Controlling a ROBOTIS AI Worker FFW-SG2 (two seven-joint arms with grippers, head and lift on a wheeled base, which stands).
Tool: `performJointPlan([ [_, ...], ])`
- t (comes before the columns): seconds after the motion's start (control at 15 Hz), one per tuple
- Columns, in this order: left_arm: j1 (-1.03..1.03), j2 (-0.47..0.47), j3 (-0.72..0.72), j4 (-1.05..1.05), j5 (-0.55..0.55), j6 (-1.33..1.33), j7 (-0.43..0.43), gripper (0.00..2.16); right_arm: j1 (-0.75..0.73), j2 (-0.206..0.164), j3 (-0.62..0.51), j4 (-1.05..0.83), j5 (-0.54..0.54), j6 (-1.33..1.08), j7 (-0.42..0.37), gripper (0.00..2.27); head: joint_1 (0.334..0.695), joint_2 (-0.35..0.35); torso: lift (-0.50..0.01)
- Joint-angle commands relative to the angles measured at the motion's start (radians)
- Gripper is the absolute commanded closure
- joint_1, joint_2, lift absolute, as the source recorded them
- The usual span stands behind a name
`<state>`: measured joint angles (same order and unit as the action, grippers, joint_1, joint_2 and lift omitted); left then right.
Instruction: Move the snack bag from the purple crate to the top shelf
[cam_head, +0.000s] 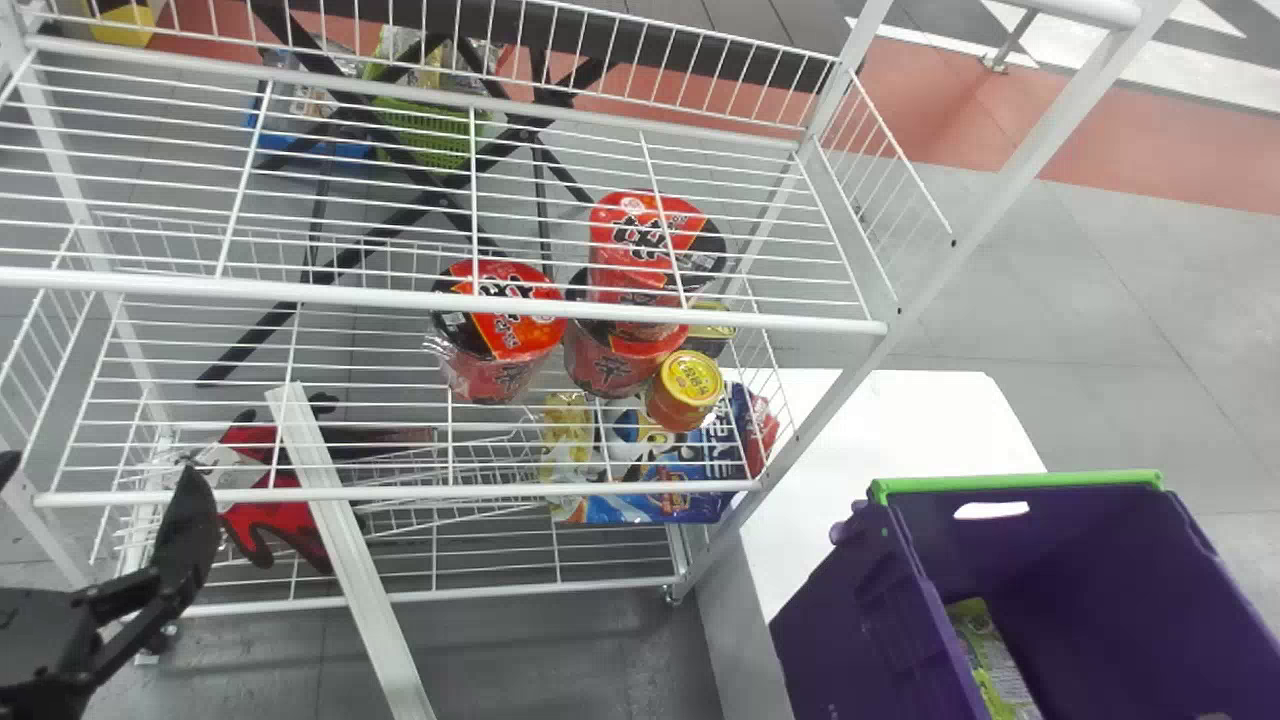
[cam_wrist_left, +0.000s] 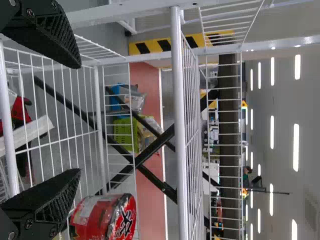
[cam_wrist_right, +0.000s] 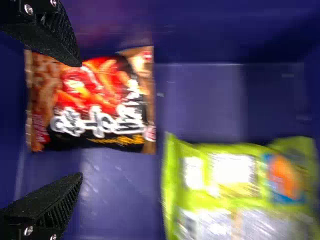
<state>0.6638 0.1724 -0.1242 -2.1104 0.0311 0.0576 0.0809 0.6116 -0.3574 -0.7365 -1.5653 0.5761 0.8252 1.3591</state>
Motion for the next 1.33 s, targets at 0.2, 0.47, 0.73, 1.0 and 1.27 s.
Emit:
performJointPlan([
  [0.2, -0.010, -0.002, 0.002, 0.020, 0.032, 0.006, 0.022, 0.07, 0.010, -0.017, 0.028, 0.097, 0.018, -0.083, 0.008, 0.01, 0.695, -0.350, -0.452],
  [0.47, -0.010, 0.004, 0.002, 0.004, 0.046, 0.077, 0.034, 0.07, 0.007, -0.014, 0.060, 0.156, 0.025, -0.117, 0.008, 0.01, 0.695, -0.350, -0.452],
  [0.73, -0.009, 0.004, 0.003, 0.003, 0.072, 0.067, 0.020, 0.07, -0.004, 0.012, 0.105, 0.176, 0.025, -0.126, 0.008, 0.09, 0.695, -0.350, -0.452],
  [1.0, -0.009, 0.004, 0.003, 0.004, 0.072, 0.061, 0.020, 0.07, 0.000, 0.021, 0.124, 0.186, 0.047, -0.099, 0.008, 0.21, 0.695, -0.350, -0.452],
  [1.27, -0.009, 0.004, -0.002, 0.003, 0.070, 0.058, 0.020, 0.07, 0.003, 0.011, 0.118, 0.186, 0.053, -0.099, 0.008, 0.22, 0.695, -0.350, -0.452],
])
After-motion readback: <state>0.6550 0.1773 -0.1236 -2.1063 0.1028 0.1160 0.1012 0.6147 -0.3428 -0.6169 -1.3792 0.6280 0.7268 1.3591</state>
